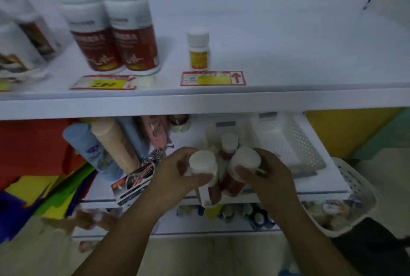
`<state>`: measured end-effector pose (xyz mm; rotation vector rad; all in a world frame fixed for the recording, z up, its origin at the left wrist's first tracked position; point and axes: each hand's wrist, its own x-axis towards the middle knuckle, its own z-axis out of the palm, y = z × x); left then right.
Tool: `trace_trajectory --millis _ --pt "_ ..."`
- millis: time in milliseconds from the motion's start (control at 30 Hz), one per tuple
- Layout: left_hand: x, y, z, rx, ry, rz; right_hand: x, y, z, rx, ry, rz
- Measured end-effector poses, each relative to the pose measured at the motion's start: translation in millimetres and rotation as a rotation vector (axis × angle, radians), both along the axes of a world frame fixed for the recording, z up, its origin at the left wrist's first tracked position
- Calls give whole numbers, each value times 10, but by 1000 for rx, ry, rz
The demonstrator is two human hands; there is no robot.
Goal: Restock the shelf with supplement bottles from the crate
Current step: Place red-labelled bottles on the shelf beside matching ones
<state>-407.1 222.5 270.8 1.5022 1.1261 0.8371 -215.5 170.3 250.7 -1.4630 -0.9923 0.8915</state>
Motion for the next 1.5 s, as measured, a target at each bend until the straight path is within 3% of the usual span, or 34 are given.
trace_trajectory --millis 133,200,267,367,600,833,933,1067,1200,1300,1367,1500 --pt "-554 -585 562 -237 -571 79 -596 -408 697 95 559 66" --pt "-845 -834 841 -289 -712 106 -969 -549 1049 45 791 157" --pt "-1179 -1059 1094 -330 -773 114 -1348 -670 1359 -10 867 219" --pt "-1653 -1372 1360 -333 -799 126 -1895 -828 1629 -45 824 335" --pt "-2307 -1672 1605 -143 -750 193 -2630 -893 1891 -42 742 504" --pt "-2421 -1194 1740 -134 -797 160 -2702 -525 2007 59 467 502" --pt "-2311 -858 1918 -157 -786 163 -2589 -294 2107 170 483 521" --pt "-2230 -549 2100 -17 -673 166 -2523 40 2199 245 496 564" --pt "-2245 -291 2119 13 -628 108 -2478 355 2178 291 359 599" --pt "-2218 -55 2146 22 -601 -20 -2446 510 2158 336 220 556" --pt "-2214 124 2184 54 -576 -22 -2427 592 2195 380 228 486" --pt "-2292 516 2337 300 -368 -82 -2412 669 2361 415 256 252"
